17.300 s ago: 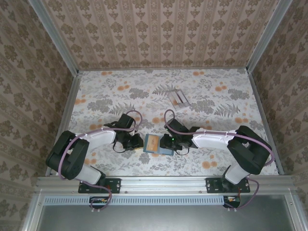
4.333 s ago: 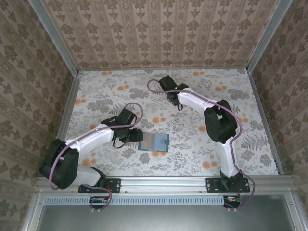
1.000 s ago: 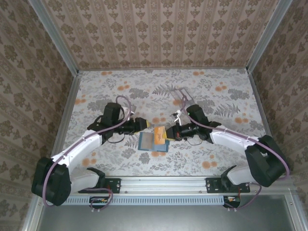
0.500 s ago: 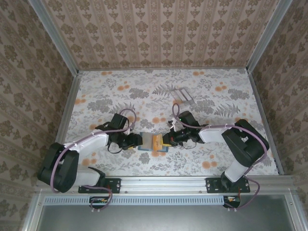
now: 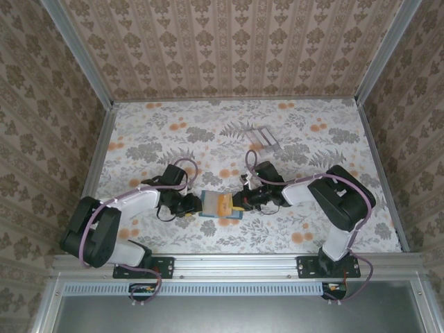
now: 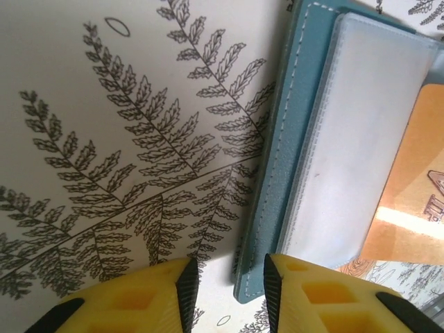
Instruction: Put the credit cards into the card holder
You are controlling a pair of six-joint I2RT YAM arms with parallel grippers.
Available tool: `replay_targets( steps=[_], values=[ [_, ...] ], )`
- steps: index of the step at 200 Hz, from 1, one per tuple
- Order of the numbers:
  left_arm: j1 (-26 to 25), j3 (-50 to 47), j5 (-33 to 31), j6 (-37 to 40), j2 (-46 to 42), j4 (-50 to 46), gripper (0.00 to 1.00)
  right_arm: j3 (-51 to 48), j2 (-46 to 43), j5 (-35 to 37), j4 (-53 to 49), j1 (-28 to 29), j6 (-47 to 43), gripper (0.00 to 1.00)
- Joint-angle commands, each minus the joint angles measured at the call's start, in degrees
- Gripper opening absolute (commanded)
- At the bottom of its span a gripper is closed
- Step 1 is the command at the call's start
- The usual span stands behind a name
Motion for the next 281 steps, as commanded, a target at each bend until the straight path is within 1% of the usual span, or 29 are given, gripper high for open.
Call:
replay_targets(
  steps=[1, 56, 110, 168, 231, 253, 281],
  values=[
    [-0.6, -0.28, -0.91, -0.18, 2.6, 2.3, 0.34, 0.93, 1.38, -0.87, 4.19, 0.25, 1.63, 0.0],
    [-0.87, -0.39, -1.24, 0.19, 3.92, 3.31, 0.31, 1.29, 3.42, -0.62, 6.05, 0.32, 2.52, 0.0],
    [-1.44, -0.25, -1.08, -0.03, 4.93, 3.68, 0.29, 0.03, 3.47, 1.71, 6.9, 0.8, 3.75, 0.0],
    [-1.81, -0.3, -0.98, 0.0, 5.02, 3.71, 0.29, -0.03, 3.43, 3.49, 5.13, 1.1, 2.66, 0.0],
    [-2.16, -0.38, -0.82, -0.29, 5.32, 4.25, 0.27, -1.72, 4.79, 10.29, 13.86, 5.12, 10.03, 0.0],
    [-2.45, -0.21, -0.38, -0.36, 5.58, 4.51, 0.27, -2.19, 6.07, 10.9, 17.62, 5.93, 12.46, 0.0],
    [-2.54, -0.3, -0.38, -0.28, 5.72, 4.43, 0.26, -0.99, 7.33, 10.9, 17.56, 7.06, 13.35, 0.0]
  ],
)
